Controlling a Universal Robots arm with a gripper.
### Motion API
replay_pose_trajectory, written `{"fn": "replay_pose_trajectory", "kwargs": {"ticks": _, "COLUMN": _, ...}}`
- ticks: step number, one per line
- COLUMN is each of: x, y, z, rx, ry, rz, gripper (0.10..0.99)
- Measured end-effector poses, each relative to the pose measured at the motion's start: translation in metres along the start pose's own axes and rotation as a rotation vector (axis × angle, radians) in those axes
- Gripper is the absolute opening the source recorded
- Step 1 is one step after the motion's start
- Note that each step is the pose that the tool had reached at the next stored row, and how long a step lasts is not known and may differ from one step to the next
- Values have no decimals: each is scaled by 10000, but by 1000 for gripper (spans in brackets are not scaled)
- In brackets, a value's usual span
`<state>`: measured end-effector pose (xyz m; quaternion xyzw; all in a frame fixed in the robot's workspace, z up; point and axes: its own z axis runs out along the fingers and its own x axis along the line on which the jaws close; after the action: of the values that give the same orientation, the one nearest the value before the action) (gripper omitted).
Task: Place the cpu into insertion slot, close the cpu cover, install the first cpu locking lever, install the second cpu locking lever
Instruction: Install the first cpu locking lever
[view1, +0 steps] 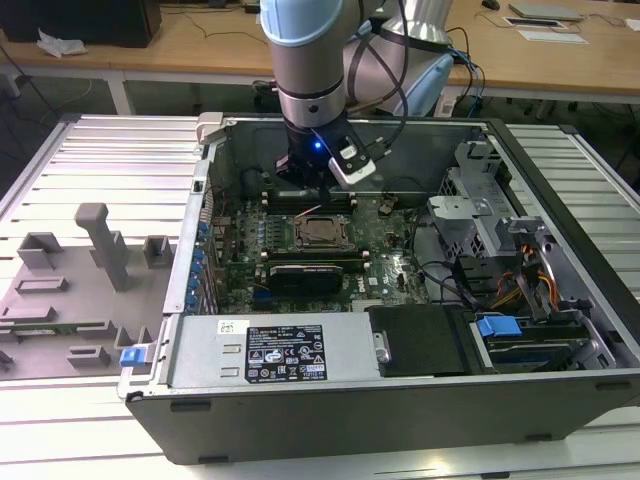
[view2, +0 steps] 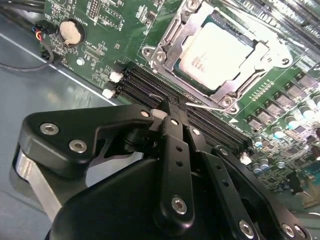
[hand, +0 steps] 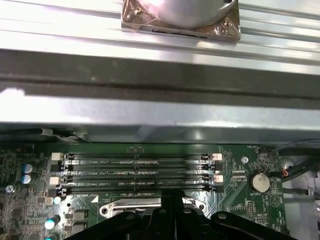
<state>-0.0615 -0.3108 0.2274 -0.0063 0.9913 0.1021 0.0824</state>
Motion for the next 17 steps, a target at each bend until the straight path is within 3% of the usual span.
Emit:
{"fn": "replay_pose_trajectory", "kwargs": {"ticks": 2, "x": 7, "y": 33, "z": 34, "rx": 91, "ry": -14, "rz": 2, "gripper": 106}}
{"fn": "replay_pose_trajectory", "kwargs": {"ticks": 7, "x": 25, "y": 33, "z": 75, "rx": 172, "ry": -184, "rz": -27, "gripper": 106}}
{"fn": "replay_pose_trajectory", "kwargs": {"ticks": 14, "x": 33, "y": 33, "z": 87, "rx": 207, "ry": -211, "rz": 21, "gripper": 106}}
{"fn": "replay_pose_trajectory", "kwargs": {"ticks": 17, "x": 40, "y": 30, "z": 103, "rx": 293, "ry": -387, "rz": 96, "gripper": 106}}
